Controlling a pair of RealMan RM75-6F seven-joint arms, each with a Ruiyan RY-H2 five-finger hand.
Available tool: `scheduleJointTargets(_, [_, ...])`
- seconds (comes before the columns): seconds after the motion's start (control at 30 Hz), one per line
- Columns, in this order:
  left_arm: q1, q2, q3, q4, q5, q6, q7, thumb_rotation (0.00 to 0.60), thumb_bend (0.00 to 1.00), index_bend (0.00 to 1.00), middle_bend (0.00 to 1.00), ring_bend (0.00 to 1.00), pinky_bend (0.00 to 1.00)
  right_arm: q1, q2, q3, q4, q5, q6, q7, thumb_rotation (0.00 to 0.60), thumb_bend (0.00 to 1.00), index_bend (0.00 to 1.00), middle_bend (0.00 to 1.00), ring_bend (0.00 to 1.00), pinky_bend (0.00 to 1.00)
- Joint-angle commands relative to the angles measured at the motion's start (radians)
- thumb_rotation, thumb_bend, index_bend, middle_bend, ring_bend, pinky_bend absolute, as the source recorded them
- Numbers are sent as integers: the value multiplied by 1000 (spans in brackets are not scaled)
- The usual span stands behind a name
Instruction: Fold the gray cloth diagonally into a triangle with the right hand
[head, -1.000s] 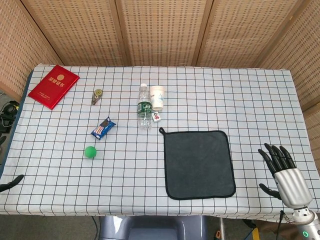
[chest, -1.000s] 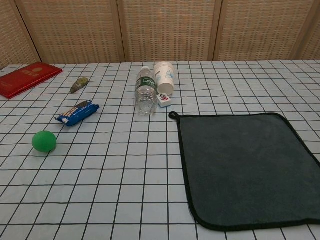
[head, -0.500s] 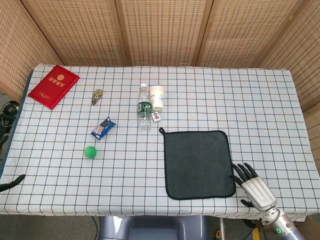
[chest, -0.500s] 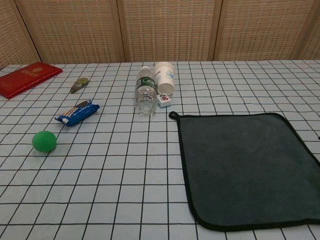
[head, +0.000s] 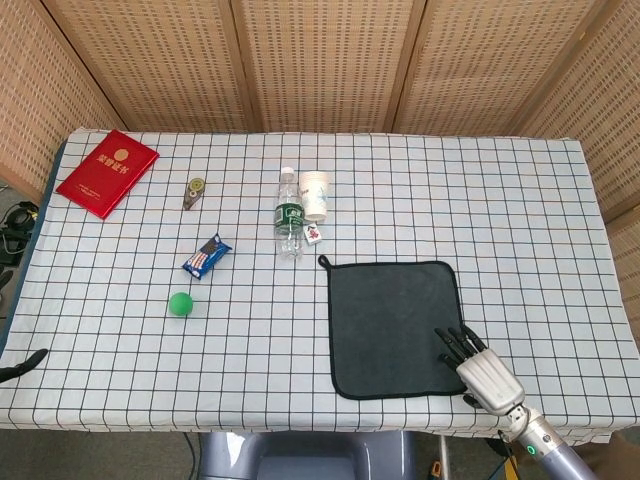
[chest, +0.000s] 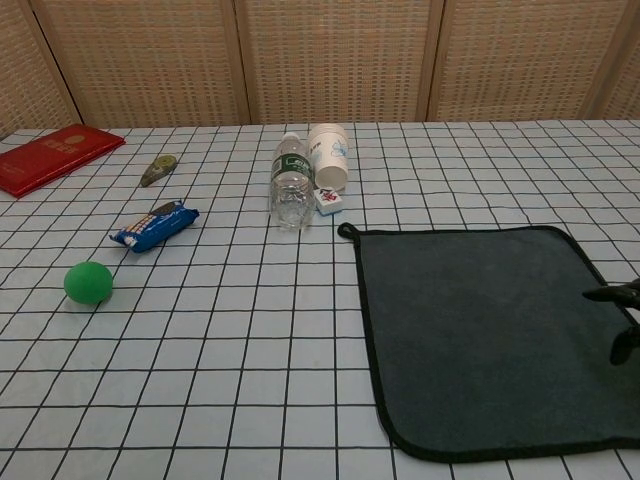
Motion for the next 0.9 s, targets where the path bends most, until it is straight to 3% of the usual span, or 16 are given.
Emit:
scheduleJointTargets(0.03, [0,0,0,0,0,-1,0,600,0,0,0,0,0,2,-5,1,11,-1,2,-5,600,106,341,5,0,0])
scheduleJointTargets(0.53, [-4,-2,4,-5,1,-11,10,600,0,0,0,0,0,16,-47,-2,102,27,-26,10,600,121,343,7,0,0])
scheduleJointTargets(0.9, [-3,-2,4,-3,3,-10,3,600,0,0,0,0,0,24,-47,4,92,29,2,46,600,368,355,22,0,0])
